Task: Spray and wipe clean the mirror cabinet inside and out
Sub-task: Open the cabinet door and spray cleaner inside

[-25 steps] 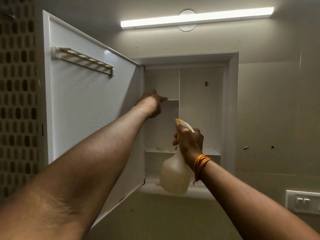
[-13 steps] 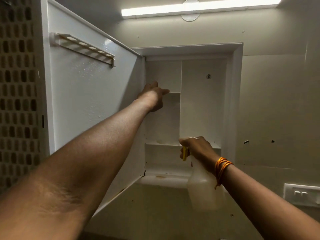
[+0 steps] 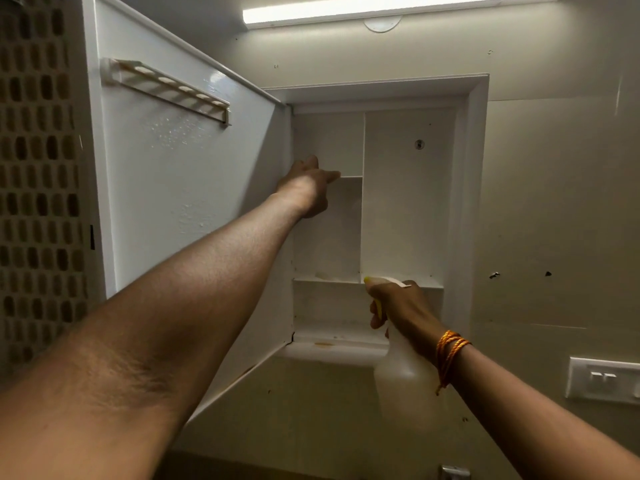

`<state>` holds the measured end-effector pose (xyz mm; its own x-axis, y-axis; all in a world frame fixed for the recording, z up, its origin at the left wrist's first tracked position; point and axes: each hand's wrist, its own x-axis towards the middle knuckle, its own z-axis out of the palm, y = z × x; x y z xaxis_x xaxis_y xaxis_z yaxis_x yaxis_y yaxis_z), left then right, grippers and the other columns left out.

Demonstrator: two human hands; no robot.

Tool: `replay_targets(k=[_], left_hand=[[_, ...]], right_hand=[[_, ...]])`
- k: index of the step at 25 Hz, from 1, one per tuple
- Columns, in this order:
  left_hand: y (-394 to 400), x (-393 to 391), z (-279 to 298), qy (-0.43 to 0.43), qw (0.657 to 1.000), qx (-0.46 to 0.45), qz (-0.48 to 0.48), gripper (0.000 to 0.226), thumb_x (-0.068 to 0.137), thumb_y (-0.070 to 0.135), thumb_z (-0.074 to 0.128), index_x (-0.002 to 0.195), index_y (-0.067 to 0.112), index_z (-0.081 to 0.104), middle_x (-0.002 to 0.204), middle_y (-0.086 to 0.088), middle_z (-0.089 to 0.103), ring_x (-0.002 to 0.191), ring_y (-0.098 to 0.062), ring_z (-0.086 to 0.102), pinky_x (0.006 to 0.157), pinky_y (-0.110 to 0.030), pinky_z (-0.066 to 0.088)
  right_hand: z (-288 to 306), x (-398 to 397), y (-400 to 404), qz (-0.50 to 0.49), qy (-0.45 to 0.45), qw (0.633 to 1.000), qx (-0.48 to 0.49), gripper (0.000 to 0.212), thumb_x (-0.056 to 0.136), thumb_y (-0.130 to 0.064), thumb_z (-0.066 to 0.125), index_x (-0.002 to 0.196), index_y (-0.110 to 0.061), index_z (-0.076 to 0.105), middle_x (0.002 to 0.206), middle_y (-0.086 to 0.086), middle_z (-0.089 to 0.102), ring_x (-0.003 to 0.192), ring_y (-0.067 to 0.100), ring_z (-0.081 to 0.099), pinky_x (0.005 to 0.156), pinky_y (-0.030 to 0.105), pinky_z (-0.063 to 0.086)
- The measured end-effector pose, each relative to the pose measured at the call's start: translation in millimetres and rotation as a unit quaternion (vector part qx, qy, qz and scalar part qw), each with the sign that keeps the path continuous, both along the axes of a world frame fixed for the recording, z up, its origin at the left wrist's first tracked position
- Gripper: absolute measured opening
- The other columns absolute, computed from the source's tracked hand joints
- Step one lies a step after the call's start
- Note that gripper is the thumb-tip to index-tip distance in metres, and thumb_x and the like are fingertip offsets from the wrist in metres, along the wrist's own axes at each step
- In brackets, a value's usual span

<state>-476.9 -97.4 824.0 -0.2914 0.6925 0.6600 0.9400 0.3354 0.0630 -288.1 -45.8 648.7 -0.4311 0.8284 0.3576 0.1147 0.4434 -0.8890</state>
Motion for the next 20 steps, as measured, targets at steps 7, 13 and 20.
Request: replay_targets(k=[7, 13, 20], left_hand=[[1.5, 1.1, -9.0, 0.043, 0.999, -0.023, 0.019, 0.079, 0.086, 0.004, 0.057, 0.153, 0.035, 0.028, 0.146, -0.006, 0.029, 0.137, -0.029, 0.029, 0.105, -0.043, 0.043], [4.1, 1.3, -14.9, 0.08, 0.996, -0.006, 0.027, 0.073, 0.083, 0.008, 0.06, 0.148, 0.028, 0.033, 0.146, -0.011, 0.028, 0.136, -0.032, 0.027, 0.094, -0.046, 0.049], [6.8, 2.4, -15.5, 0.088, 0.996, 0.005, 0.035, 0.069, 0.083, 0.009, 0.061, 0.145, 0.026, 0.035, 0.144, -0.011, 0.031, 0.134, -0.033, 0.029, 0.093, -0.047, 0.049]], right_hand=[[-53.5, 8.2, -10.1, 0.054, 0.04, 0.997, -0.034, 0.039, 0.082, -0.042, 0.064, 0.083, -0.005, 0.077, 0.084, 0.01, 0.078, 0.077, 0.02, 0.076, 0.057, 0.027, 0.052], [-86.5, 9.1, -20.7, 0.04, 0.003, 0.999, -0.01, 0.037, 0.093, -0.035, 0.064, 0.073, -0.007, 0.077, 0.077, 0.005, 0.077, 0.074, 0.03, 0.072, 0.054, 0.034, 0.053], [-94.0, 14.7, -30.6, -0.01, 0.024, 1.0, -0.001, 0.055, 0.094, -0.046, 0.063, 0.06, -0.004, 0.069, 0.055, 0.015, 0.068, 0.049, 0.025, 0.064, 0.053, 0.036, 0.053]])
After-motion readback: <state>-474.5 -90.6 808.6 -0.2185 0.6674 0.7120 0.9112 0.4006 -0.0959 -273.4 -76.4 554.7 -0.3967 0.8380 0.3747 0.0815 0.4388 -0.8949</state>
